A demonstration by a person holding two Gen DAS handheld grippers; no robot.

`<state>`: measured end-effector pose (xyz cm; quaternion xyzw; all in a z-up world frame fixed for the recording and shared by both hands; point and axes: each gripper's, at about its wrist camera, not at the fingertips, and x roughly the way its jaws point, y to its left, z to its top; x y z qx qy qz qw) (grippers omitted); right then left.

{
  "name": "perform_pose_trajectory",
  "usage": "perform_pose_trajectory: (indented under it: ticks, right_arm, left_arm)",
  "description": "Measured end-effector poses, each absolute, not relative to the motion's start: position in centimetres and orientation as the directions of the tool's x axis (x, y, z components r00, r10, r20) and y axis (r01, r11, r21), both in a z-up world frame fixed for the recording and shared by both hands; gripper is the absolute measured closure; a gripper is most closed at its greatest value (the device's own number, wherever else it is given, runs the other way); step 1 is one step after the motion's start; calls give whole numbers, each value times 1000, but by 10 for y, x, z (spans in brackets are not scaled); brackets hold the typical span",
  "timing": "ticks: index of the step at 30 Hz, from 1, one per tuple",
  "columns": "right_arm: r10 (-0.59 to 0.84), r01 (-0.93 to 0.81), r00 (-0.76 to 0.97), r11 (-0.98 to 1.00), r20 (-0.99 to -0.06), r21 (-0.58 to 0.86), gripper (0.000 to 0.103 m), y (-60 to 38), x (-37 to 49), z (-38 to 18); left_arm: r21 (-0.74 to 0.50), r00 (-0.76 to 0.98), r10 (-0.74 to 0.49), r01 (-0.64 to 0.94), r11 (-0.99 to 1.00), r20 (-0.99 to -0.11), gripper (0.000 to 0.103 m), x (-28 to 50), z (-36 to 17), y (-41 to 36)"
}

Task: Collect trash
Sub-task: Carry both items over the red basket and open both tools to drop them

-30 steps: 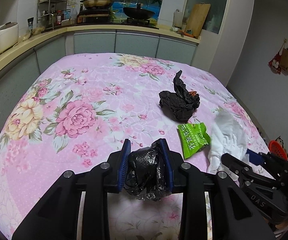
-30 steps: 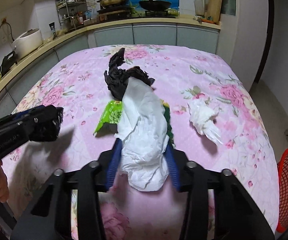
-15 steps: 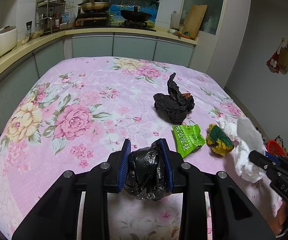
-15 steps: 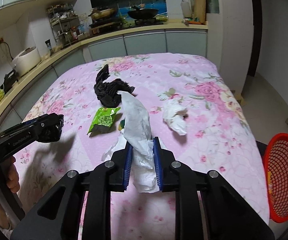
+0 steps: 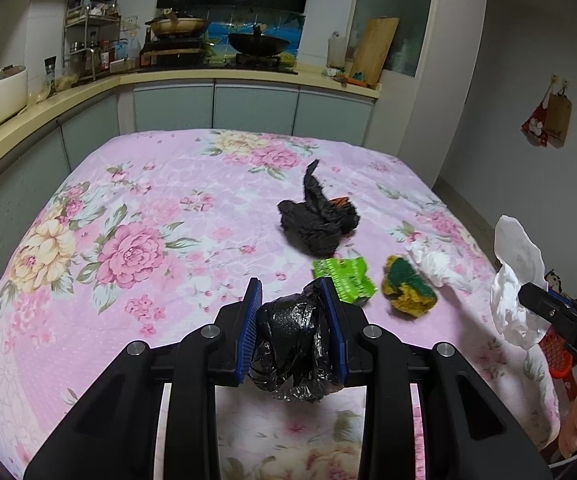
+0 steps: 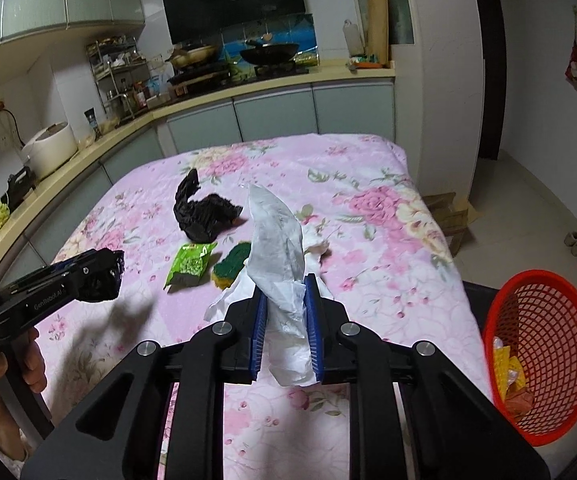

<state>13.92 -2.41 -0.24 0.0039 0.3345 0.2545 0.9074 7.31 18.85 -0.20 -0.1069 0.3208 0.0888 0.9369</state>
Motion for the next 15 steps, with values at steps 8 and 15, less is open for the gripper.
perform_pose_trajectory:
  ticks: [8, 15]
  right_arm:
    - [467, -443, 687, 876, -557, 188, 85, -47, 138, 13]
    - [463, -432, 714, 882, -526, 190, 85, -63, 132, 21]
  left_arm:
    - [-141, 825, 91, -203, 969, -558, 74, 69, 14, 166]
    - [-142, 841, 64, -165, 976, -538, 74, 69, 24, 147]
